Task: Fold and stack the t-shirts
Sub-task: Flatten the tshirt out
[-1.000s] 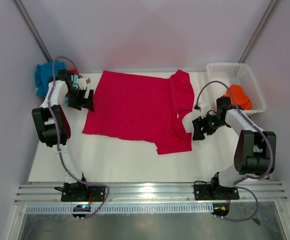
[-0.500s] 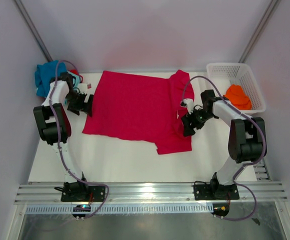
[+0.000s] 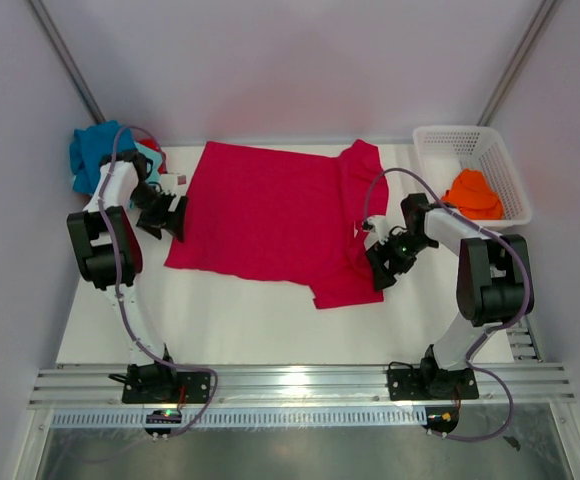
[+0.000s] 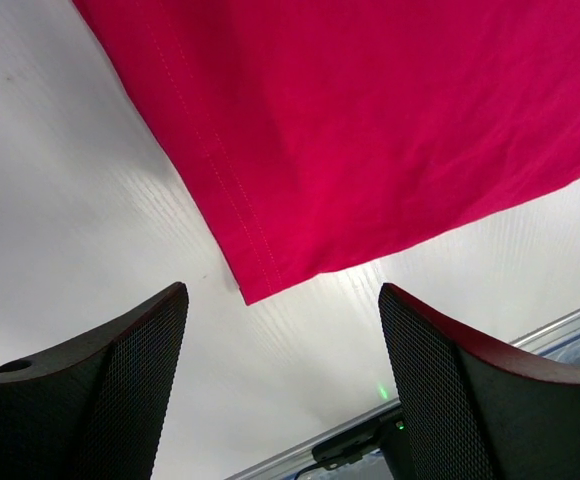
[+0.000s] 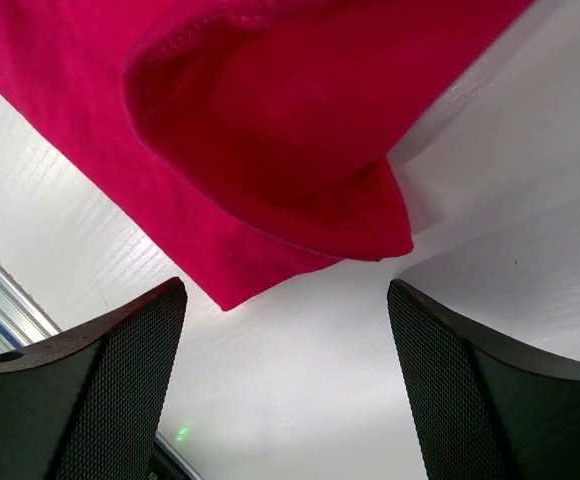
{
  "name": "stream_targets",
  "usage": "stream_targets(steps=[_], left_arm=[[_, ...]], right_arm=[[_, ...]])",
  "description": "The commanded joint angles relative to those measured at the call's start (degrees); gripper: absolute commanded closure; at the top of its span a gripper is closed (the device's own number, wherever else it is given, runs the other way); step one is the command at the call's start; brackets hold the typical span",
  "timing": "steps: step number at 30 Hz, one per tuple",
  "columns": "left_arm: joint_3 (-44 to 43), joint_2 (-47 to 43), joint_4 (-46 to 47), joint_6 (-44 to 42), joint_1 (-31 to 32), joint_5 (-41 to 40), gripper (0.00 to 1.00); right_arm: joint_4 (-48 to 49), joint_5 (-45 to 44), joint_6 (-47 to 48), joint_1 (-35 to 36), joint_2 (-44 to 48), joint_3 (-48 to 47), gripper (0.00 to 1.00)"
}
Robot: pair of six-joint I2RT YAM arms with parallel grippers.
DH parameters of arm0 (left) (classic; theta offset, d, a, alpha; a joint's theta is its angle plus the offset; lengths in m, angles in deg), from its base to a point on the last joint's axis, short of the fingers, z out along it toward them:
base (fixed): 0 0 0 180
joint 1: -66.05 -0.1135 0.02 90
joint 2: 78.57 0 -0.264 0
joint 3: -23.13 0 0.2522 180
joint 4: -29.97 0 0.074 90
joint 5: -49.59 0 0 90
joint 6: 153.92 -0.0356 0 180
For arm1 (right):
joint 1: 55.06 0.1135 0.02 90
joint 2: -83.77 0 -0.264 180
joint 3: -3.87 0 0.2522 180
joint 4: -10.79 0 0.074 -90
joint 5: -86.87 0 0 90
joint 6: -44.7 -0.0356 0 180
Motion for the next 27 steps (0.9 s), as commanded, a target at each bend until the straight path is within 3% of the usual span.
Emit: stream_targets(steps=[1, 11, 18, 27], left_arm=[[0.1, 0.1, -2.3, -1.4, -0.1, 2.0, 0.21], [0.5, 0.2, -0.6, 0.0, -0.1, 2.6, 0.23], [1.2, 0.2, 0.8, 1.2, -0.1, 2.5, 0.27], [1.4, -0.4, 0.9, 0.4, -0.1, 1.9, 0.27]], right_arm=[[0.4, 0.0, 1.1, 0.1, 2.1, -0.5, 0.15], [2.3, 2.7, -2.6, 0.4, -1.6, -11.1, 0.15], [2.0, 3.1, -3.7, 6.5, -6.3, -19.6, 0.15], [-0.5, 4.1, -2.5, 11.9, -5.9, -18.5, 0.16]])
